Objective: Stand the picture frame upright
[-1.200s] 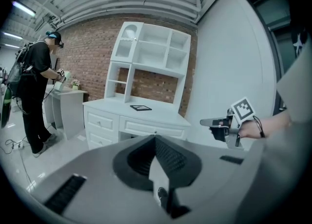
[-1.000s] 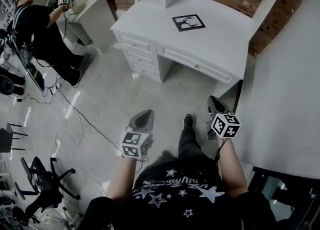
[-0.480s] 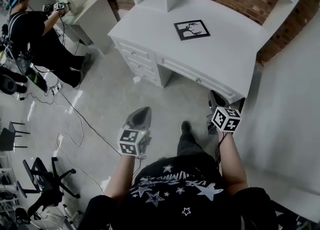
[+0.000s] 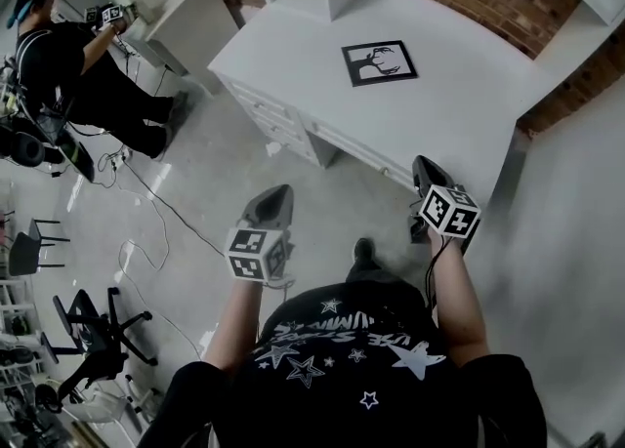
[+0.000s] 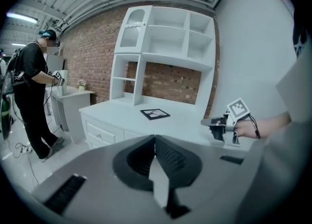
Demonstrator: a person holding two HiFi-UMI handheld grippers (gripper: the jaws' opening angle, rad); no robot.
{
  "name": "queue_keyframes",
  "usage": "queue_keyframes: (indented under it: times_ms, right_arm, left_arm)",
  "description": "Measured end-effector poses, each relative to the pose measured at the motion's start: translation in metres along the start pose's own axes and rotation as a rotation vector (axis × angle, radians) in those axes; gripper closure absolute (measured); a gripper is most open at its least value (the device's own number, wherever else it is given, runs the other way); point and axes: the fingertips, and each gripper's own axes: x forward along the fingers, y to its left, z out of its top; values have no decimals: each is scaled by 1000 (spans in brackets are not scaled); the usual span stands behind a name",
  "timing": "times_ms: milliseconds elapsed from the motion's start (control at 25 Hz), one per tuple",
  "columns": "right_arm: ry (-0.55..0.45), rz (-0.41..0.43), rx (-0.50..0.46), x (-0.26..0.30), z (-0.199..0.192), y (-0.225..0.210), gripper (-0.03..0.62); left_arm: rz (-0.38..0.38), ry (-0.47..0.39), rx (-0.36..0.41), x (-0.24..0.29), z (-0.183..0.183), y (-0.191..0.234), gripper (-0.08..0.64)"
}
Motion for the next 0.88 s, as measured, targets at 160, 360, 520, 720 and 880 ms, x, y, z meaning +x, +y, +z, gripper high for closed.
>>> queue_keyframes:
  times_ms: [160, 360, 520, 720, 880]
  right_arm:
    - [11, 14, 18, 17, 8, -20, 575]
    - [21, 7, 15, 39, 22, -46, 575]
    - [44, -3, -70, 57, 27, -46, 575]
    - [53, 2, -93, 77, 30, -34, 575]
    - [67, -12, -115, 92, 31, -29, 575]
  left_arm:
    - [8, 10, 14, 28, 15, -6, 541]
    - [22, -1, 15, 64, 38, -11, 541]
    - [17, 9, 36, 82, 49, -11, 541]
    - [0, 26, 46, 101, 53, 0, 541]
    - [-48, 22, 53, 125, 63, 8, 541]
